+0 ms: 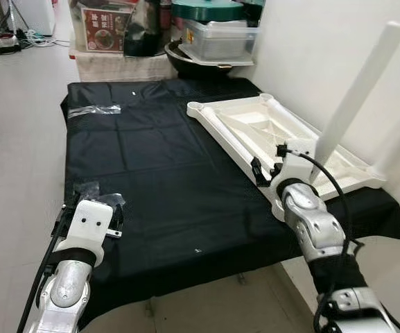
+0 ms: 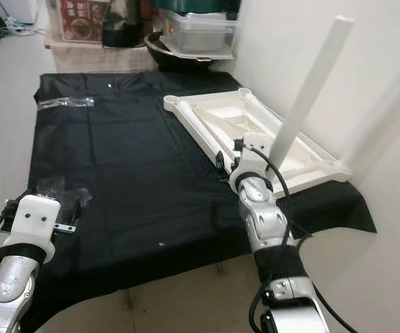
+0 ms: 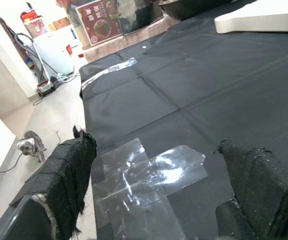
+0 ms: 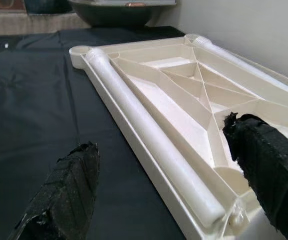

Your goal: Building children table

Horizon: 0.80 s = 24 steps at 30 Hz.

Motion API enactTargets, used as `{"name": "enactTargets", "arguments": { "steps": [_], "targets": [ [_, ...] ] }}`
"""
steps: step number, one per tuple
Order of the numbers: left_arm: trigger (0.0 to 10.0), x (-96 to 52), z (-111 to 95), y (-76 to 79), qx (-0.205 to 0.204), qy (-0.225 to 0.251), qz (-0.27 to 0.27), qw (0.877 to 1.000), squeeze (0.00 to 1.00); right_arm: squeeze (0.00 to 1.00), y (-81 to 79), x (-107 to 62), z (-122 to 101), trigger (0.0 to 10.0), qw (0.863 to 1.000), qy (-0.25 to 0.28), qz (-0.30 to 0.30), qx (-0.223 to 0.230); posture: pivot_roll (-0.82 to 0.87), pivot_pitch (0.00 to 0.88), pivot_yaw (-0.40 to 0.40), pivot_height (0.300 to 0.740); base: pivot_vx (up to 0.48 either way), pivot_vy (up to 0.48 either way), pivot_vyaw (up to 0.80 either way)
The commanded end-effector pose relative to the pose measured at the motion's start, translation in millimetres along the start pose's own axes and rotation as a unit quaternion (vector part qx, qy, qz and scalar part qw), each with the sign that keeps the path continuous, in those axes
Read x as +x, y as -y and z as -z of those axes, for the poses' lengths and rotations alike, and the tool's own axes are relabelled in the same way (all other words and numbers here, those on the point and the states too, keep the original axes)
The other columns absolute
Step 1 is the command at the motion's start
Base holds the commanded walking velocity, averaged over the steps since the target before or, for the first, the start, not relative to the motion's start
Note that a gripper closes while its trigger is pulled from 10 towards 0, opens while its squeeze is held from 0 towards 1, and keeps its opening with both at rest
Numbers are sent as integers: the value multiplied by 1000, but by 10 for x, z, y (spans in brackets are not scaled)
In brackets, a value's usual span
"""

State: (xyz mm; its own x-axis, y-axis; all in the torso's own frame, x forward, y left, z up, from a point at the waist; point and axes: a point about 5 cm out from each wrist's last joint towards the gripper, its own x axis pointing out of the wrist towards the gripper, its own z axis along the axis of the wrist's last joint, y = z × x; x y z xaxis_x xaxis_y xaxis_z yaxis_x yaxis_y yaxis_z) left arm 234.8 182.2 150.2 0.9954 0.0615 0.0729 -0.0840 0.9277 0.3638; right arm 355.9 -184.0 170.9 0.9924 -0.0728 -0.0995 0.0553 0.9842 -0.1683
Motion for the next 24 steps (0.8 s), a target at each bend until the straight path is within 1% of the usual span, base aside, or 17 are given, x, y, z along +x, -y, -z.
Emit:
{"name": "enactTargets", "arguments": {
  "steps": [1, 3, 4, 6, 8, 10, 11, 16, 17, 19, 23, 24],
  "targets": [
    [10000, -5, 75, 29, -4, -21, 7, 1000, 0, 0, 332, -28, 147, 10000, 998, -28, 58, -3, 81, 0, -94, 740, 0, 0, 0],
    [10000, 1, 90, 34, -4, -23, 12, 1000, 0, 0, 579, -14, 200, 10000, 996, -32, 81, -21, 73, 0, -88, 740, 0, 0, 0],
    [10000, 7, 95, 40, -4, -23, 14, 1000, 0, 0, 706, 12, 198, 10000, 994, -34, 100, -21, 66, 0, -85, 740, 0, 0, 0],
    [10000, 21, 99, 52, -4, -23, 16, 1000, 0, 0, 825, 52, 161, 10000, 991, -30, 125, -23, 63, 0, -84, 740, 0, 0, 0],
    [10000, 28, 100, 57, -4, -24, 17, 1000, 0, 0, 846, 67, 138, 10000, 990, -27, 133, -27, 63, 0, -84, 740, 0, 0, 0],
    [10000, 35, 104, 63, 0, -26, 17, 1000, 0, 0, 897, 83, 130, 10000, 985, -30, 166, -43, 80, 0, -93, 740, 0, 0, 0],
    [10000, 32, 106, 62, 3, -26, 15, 1000, 0, 0, 901, 89, 144, 10000, 983, -34, 175, -42, 91, 0, -98, 740, 0, 0, 0],
    [10000, 16, 115, 48, 7, -26, 9, 1000, 0, 0, 881, 93, 185, 10000, 982, -40, 179, -44, 98, 0, -101, 740, 0, 0, 0],
    [10000, 10, 123, 39, 7, -27, 8, 1000, 0, 0, 892, 86, 228, 10000, 981, -46, 181, -45, 102, 0, -101, 740, 0, 0, 0],
    [10000, 4, 135, 24, 8, -30, 7, 999, 0, 0, 986, 56, 304, 10000, 979, -57, 193, -45, 103, 0, -101, 740, 0, 0, 0],
    [10000, 2, 138, 21, 8, -31, 7, 999, 0, 0, 1012, 48, 321, 10000, 978, -59, 196, -45, 103, 0, -101, 740, 0, 0, 0],
    [10000, 3, 141, 12, 9, -31, 7, 999, 0, 0, 1116, 28, 345, 10000, 975, -62, 210, -44, 96, 0, -90, 740, 0, 0, 0]
  ]
}}
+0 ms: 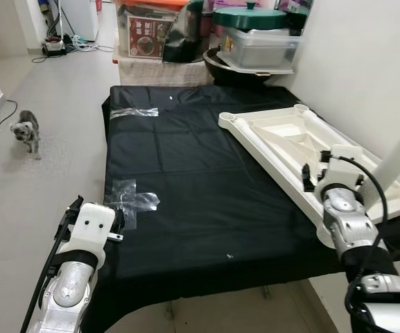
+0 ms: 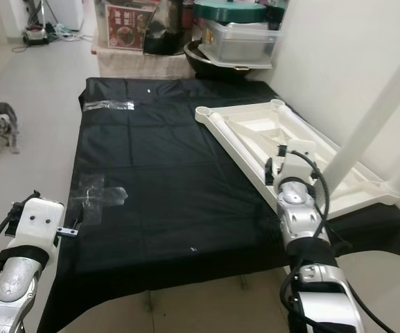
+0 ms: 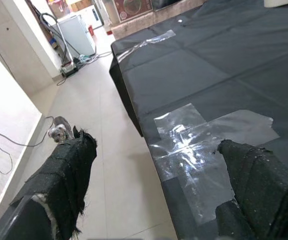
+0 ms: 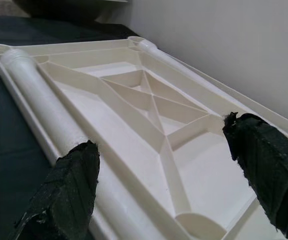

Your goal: Building children table

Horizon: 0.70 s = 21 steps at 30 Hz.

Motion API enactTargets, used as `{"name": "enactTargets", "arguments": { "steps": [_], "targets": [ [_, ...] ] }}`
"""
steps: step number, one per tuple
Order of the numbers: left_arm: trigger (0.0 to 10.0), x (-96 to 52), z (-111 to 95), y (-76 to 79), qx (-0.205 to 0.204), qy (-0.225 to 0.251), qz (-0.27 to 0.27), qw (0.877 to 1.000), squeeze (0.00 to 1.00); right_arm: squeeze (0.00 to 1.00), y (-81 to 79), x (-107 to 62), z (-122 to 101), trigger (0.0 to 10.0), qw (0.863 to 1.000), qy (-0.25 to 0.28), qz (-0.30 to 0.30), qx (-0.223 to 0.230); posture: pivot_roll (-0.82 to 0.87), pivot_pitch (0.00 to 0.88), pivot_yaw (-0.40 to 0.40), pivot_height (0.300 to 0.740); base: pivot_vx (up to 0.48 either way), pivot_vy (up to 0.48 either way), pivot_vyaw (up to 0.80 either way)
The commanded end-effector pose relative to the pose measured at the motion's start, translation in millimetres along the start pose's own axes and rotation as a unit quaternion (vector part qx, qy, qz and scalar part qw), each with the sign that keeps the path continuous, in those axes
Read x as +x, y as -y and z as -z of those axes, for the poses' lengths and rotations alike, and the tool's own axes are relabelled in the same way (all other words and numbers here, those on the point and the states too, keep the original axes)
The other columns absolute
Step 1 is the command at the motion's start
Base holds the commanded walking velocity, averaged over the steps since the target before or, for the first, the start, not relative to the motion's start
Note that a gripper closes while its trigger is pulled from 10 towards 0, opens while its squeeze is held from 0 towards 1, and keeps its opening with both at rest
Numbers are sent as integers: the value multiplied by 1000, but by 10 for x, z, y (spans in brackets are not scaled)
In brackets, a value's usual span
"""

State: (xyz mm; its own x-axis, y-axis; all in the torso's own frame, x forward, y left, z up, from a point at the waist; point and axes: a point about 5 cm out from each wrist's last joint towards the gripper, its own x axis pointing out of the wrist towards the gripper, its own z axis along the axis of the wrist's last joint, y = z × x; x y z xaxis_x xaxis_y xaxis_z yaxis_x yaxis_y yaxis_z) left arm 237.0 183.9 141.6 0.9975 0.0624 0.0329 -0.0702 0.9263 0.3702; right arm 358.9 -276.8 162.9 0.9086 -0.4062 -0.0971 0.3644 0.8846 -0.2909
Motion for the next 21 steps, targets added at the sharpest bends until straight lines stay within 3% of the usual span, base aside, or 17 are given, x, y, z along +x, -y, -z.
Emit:
{"name": "enactTargets", "arguments": {
  "steps": [1, 3, 4, 6, 19, 21],
  "targets": [
    [10000, -11, 54, -5, 6, -13, 0, 1000, 0, 0, 218, 8, 144, 10000, 999, -26, 42, -1, 96, 0, -90, 740, 0, 0, 0],
    [10000, 8, 57, -14, 10, -14, 4, 1000, 0, 0, 564, 30, 241, 10000, 996, -37, 81, -11, 73, 0, -65, 740, 0, 0, 0],
    [10000, 8, 57, -14, 10, -14, 4, 1000, 0, 0, 564, 30, 241, 10000, 996, -37, 81, -11, 73, 0, -65, 740, 0, 0, 0],
    [10000, 32, 57, -26, 14, -15, 10, 1000, 0, 0, 848, 8, 307, 10000, 992, -42, 115, -19, 57, 0, -47, 740, 0, 0, 0],
    [10000, 18, 57, -33, 22, -19, 11, 1000, 0, 0, 820, 14, 320, 10000, 994, -33, 98, -42, 74, 0, -52, 740, 0, 0, 0],
    [10000, 21, 46, -22, 22, -18, 11, 1000, 0, 0, 709, 34, 267, 10000, 998, -13, 66, -21, 71, 0, -50, 740, 0, 0, 0]
  ]
}}
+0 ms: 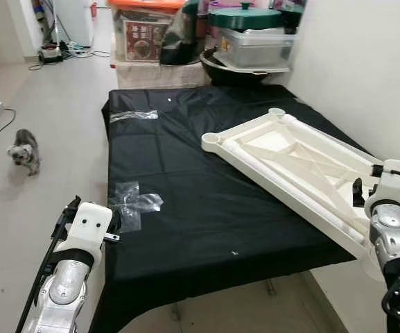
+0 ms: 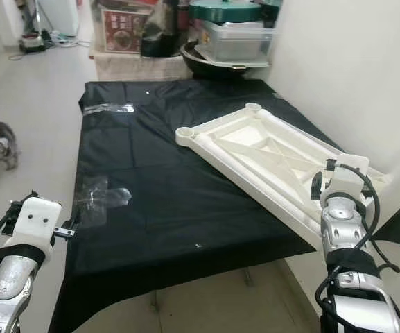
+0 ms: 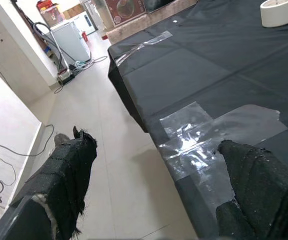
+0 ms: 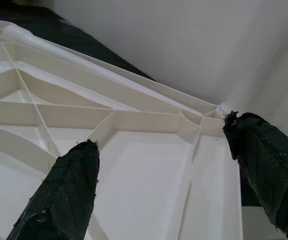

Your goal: Building children table

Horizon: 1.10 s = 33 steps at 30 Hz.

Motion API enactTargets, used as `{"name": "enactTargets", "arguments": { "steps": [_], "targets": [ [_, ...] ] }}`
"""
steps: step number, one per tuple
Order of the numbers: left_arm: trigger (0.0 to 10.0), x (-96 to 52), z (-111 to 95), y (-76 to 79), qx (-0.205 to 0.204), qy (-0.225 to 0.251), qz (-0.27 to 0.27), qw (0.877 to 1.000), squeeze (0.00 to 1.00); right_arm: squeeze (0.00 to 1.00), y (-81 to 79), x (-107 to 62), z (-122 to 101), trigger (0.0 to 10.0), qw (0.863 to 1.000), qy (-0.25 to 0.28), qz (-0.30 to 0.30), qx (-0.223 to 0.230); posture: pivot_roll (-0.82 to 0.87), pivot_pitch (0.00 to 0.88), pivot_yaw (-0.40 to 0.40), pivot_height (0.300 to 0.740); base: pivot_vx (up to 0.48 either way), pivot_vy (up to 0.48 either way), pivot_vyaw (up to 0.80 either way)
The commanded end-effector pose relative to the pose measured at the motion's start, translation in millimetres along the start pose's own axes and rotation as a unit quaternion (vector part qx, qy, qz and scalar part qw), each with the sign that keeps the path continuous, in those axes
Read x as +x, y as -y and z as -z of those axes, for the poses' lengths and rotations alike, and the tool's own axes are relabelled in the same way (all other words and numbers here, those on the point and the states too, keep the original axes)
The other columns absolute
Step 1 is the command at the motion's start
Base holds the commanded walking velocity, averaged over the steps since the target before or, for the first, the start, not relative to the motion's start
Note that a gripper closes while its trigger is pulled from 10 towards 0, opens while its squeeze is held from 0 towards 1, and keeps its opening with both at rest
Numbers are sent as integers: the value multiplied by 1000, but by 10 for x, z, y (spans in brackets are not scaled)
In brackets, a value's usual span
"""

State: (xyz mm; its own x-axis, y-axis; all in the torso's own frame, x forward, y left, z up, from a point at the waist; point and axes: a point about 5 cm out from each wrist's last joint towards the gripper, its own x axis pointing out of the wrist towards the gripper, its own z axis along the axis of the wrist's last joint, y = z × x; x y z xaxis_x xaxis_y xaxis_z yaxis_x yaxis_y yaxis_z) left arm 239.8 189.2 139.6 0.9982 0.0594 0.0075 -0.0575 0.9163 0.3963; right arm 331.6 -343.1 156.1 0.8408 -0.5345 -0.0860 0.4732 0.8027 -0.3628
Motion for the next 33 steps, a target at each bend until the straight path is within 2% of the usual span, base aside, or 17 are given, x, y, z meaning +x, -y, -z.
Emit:
{"name": "enactTargets", "arguments": {
  "steps": [1, 2, 3, 4, 6, 7, 9, 11, 12, 14, 15, 16, 18, 19, 23, 28, 33],
  "targets": [
    [10000, -9, 8, 18, 8, -7, 4, 1000, 0, 0, 42, 12, -3, 10000, 1000, 5, -4, 10, 71, 0, -50, 740, 0, 0, 0],
    [10000, -7, 0, 24, 8, -5, 3, 1000, 0, 0, -114, -9, -77, 10000, 998, 30, -46, 25, 73, 0, -51, 740, 0, 0, 0],
    [10000, -3, -4, 25, 8, -4, 3, 1000, 0, 0, -363, -68, -183, 10000, 991, 65, -112, 43, 76, 0, -50, 740, 0, 0, 0],
    [10000, -1, -6, 27, 8, -3, 3, 1000, 0, 0, -526, -122, -252, 10000, 982, 88, -156, 53, 77, 0, -51, 740, 0, 0, 0],
    [10000, -1, -6, 27, 8, -3, 3, 1000, 0, 0, -526, -122, -252, 10000, 982, 88, -156, 53, 77, 0, -51, 740, 0, 0, 0],
    [10000, -2, -12, 10, -2, 3, 0, 1000, 0, 0, -974, -313, -356, 10000, 957, 111, -258, 68, 85, 0, -57, 740, 0, 0, 0],
    [10000, -2, -12, 10, -2, 3, 0, 1000, 0, 0, -974, -313, -356, 10000, 957, 111, -258, 68, 85, 0, -57, 740, 0, 0, 0],
    [10000, -9, -25, -18, -20, 11, -9, 1000, 0, 0, -1447, -587, -428, 10000, 927, 118, -344, 87, 100, 0, -71, 740, 0, 0, 0],
    [10000, -9, -25, -18, -20, 11, -9, 1000, 0, 0, -1447, -587, -428, 10000, 927, 118, -344, 87, 100, 0, -71, 740, 0, 0, 0],
    [10000, -12, -41, -40, -33, 17, -22, 999, 0, 0, -1703, -762, -461, 10000, 909, 120, -386, 100, 115, 0, -82, 740, 0, 0, 0],
    [10000, -12, -41, -40, -33, 17, -22, 999, 0, 0, -1703, -762, -461, 10000, 909, 120, -386, 100, 115, 0, -82, 740, 0, 0, 0],
    [10000, -17, -69, -62, -42, 25, -32, 998, 0, 0, -1805, -838, -475, 10000, 902, 124, -400, 103, 119, 0, -88, 740, 0, 0, 0],
    [10000, -22, -89, -77, -47, 30, -38, 998, 0, 0, -1864, -884, -484, 10000, 898, 126, -409, 105, 119, 0, -88, 740, 0, 0, 0],
    [10000, -24, -138, -116, -60, 41, -52, 996, 0, 0, -1946, -950, -506, 10000, 890, 132, -422, 106, 122, 0, -91, 740, 0, 0, 0],
    [10000, -9, -202, -157, -79, 55, -67, 993, 0, 0, -2016, -1011, -534, 10000, 881, 141, -440, 100, 117, 0, -93, 740, 0, 0, 0],
    [10000, 5, -220, -140, -89, 61, -69, 992, 0, 0, -2015, -1033, -536, 10000, 880, 149, -443, 84, 114, 0, -97, 740, 0, 0, 624],
    [10000, 19, -221, -124, -94, 64, -69, 991, 0, 0, -2012, -1052, -528, 10000, 882, 140, -440, 97, 112, 0, -97, 740, 0, 0, 800]
  ]
}}
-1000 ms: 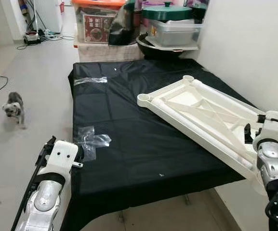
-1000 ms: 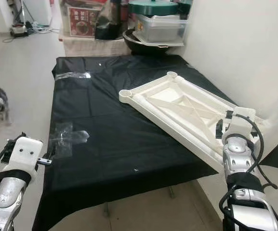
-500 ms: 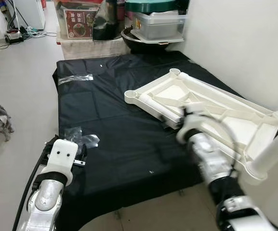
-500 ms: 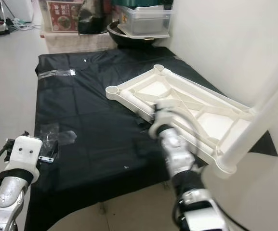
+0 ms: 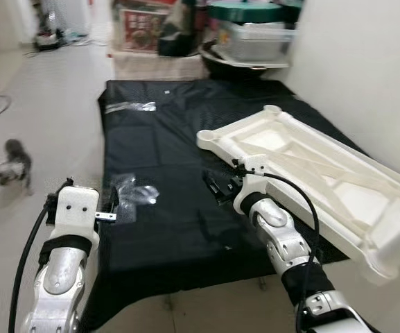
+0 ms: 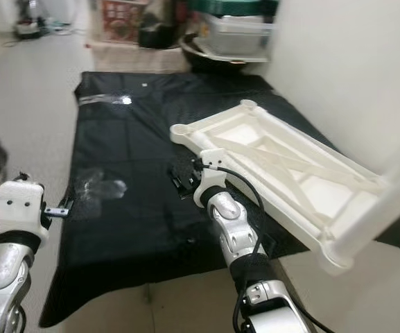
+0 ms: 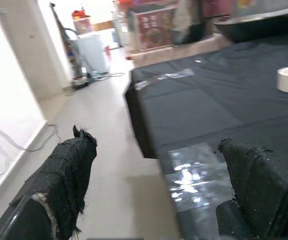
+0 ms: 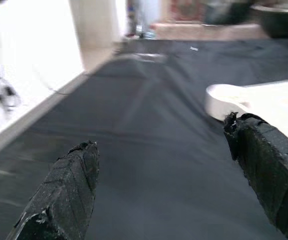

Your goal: Building children table

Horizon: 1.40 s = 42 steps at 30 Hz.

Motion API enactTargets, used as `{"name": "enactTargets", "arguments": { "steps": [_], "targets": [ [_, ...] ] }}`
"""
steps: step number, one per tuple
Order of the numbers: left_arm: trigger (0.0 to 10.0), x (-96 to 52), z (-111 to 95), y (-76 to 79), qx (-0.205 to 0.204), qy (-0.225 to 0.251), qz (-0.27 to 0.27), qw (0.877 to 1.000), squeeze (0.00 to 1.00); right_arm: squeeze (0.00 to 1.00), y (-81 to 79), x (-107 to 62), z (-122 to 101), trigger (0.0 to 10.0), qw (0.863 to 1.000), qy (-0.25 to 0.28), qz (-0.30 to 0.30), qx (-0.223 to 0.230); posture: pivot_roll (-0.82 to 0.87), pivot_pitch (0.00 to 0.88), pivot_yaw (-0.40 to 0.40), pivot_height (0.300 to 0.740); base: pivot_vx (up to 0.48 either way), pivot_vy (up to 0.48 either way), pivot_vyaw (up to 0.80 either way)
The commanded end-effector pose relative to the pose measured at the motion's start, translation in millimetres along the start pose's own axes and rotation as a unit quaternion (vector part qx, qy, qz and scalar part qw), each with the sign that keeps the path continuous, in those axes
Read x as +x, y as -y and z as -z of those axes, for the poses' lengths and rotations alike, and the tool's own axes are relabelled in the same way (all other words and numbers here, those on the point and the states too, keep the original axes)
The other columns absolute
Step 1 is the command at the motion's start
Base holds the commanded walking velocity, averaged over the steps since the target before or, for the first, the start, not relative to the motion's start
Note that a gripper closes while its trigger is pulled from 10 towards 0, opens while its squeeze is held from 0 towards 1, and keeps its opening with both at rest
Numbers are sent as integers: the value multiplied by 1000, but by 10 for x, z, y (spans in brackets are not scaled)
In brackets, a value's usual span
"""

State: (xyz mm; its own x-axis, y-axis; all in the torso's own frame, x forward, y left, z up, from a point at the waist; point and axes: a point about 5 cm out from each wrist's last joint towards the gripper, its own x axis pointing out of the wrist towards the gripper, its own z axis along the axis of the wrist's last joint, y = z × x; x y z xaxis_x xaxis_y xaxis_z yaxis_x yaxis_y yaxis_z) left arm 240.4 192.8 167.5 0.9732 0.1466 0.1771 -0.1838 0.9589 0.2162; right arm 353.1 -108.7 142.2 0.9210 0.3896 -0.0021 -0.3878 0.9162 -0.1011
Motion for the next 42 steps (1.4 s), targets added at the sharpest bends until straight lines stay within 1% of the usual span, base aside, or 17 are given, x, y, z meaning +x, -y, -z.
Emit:
{"name": "enactTargets", "arguments": {
  "steps": [1, 13, 26, 30, 34, 42],
  "targets": [
    [10000, 5, 29, 27, -7, -4, 0, 1000, 0, 0, 8, -14, 18, 10000, 1000, -6, 5, 6, 113, 0, -100, 740, 0, 0, 0],
    [10000, 12, 54, 71, -12, -8, 2, 1000, 0, 0, 17, 35, 7, 10000, 1000, -15, 13, -5, 119, 0, -112, 740, 0, 0, 0],
    [10000, 28, 62, 82, -11, -6, 4, 1000, 0, 0, 28, 59, -2, 10000, 999, -20, 25, -11, 116, 0, -113, 740, 371, 0, 0],
    [10000, 4, 59, 76, -7, -4, 7, 1000, 0, 0, 8, 48, 4, 10000, 999, -21, 23, -11, 120, 0, -112, 740, 369, 0, 0],
    [10000, -1, 57, 76, -4, -4, 9, 1000, 0, 0, 3, 46, 13, 10000, 999, -25, 18, -10, 121, 0, -112, 740, 337, 0, 0],
    [10000, -3, 67, 118, 6, -6, 23, 1000, 0, 0, -25, 51, 55, 10000, 999, -46, -23, -19, 122, 0, -112, 740, 0, 0, 0]
  ]
}}
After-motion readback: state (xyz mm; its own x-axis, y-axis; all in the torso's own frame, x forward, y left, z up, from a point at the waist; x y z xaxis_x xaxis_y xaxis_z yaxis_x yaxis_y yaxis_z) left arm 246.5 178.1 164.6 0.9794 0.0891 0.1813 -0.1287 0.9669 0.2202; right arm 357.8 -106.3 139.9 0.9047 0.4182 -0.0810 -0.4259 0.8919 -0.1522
